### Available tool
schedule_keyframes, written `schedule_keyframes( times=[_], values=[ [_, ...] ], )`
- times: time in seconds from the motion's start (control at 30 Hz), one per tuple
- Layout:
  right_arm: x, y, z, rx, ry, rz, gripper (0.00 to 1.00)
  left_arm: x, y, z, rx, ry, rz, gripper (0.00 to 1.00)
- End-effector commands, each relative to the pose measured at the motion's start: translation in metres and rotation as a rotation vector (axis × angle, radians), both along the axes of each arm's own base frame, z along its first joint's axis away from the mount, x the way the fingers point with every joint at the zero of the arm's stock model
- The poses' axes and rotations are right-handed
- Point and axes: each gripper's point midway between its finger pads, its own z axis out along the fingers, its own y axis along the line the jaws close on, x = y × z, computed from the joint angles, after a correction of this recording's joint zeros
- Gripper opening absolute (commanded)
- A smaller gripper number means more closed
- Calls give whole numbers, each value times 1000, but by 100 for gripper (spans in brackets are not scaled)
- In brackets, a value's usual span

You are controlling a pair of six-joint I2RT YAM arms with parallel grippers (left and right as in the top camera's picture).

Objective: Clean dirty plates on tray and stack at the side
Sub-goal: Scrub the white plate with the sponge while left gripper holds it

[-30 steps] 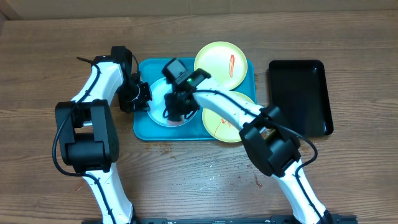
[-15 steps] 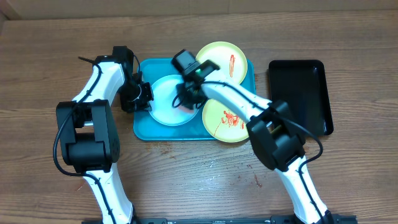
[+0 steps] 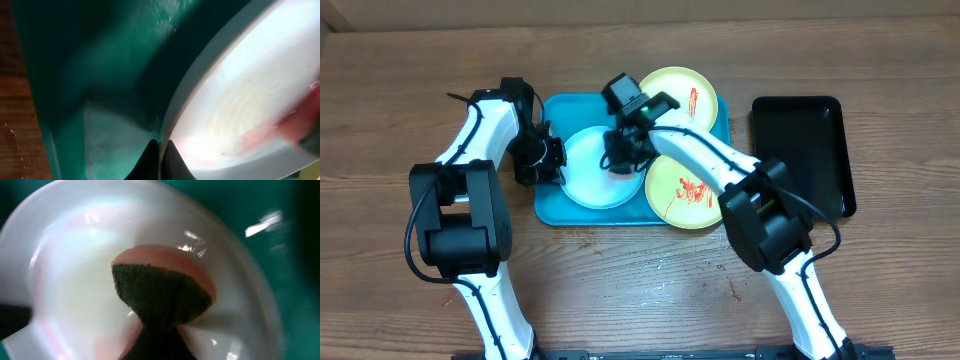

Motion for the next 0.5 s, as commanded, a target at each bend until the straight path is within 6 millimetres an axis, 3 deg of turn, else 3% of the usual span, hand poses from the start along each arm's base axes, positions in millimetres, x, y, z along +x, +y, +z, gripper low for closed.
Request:
schedule_keyframes(
  times=[0.0, 0.1, 0.23, 0.33, 0.47],
  values=[
    [-35, 36, 1, 56, 64, 96, 4, -3, -7, 1, -42, 7, -51, 4],
    [-55, 40, -1, 39, 111, 124, 4, -10, -7, 2, -44, 36, -54, 4],
    [-64, 35, -3, 11, 142, 127, 4, -16, -7, 3, -46, 60, -57, 4],
    [-53, 28, -3, 12, 131, 103, 4, -14, -7, 3, -45, 53, -56, 4],
    [-21, 2, -5, -18, 89, 4, 4, -12, -6, 2, -37, 43, -57, 4]
  ],
)
